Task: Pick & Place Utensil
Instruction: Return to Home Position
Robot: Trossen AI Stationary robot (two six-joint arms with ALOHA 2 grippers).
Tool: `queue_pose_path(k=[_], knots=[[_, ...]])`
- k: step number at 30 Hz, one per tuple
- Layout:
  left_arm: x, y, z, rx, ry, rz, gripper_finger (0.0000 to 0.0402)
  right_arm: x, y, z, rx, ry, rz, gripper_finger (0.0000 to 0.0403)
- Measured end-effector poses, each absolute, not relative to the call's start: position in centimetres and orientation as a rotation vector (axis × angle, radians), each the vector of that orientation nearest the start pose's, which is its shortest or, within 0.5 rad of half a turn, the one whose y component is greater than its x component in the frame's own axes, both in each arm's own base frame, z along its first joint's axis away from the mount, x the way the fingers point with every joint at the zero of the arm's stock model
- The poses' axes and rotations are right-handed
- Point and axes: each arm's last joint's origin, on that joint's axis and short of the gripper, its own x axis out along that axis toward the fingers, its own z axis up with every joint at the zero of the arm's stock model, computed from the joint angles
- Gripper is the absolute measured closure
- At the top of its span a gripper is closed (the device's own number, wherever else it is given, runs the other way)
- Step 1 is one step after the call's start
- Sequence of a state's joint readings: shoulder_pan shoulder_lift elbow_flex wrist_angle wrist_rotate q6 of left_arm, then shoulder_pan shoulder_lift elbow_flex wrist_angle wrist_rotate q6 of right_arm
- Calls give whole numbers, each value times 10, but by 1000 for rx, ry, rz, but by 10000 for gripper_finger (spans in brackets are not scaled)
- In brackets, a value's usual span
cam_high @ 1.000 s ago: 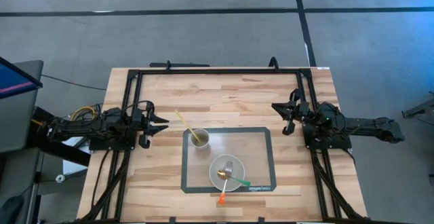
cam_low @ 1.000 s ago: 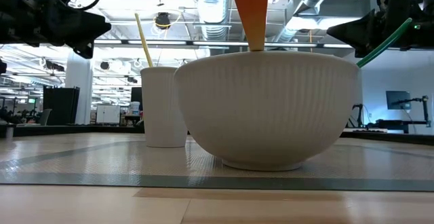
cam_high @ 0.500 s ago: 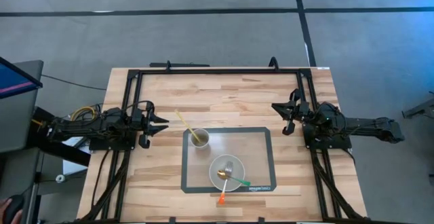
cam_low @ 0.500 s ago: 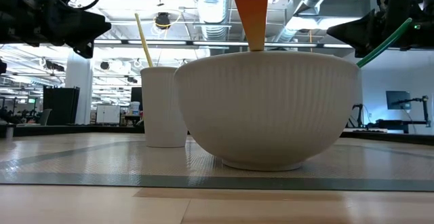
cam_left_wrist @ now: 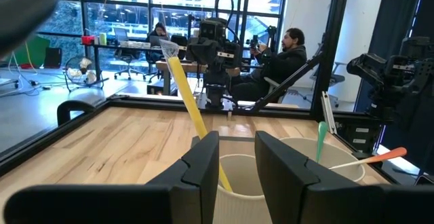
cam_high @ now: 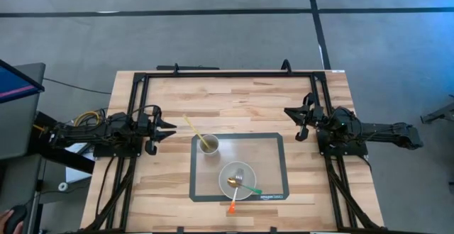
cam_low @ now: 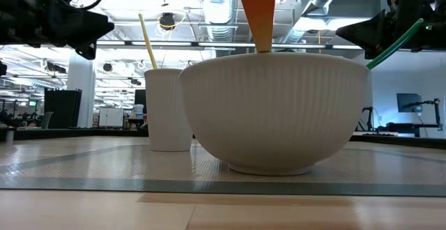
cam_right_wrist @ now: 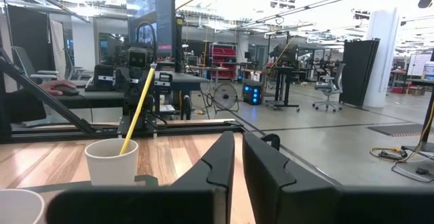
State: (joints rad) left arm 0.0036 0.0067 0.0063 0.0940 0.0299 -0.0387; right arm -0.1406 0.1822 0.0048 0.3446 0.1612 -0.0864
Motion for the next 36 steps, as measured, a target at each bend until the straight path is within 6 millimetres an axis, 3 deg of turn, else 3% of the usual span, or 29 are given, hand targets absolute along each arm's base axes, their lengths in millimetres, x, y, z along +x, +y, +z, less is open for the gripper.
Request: queue_pose_path(k=[36], knots=[[97,-1,175,-37,-98,-28,305,105,-20,183,-84,-155,-308,381]])
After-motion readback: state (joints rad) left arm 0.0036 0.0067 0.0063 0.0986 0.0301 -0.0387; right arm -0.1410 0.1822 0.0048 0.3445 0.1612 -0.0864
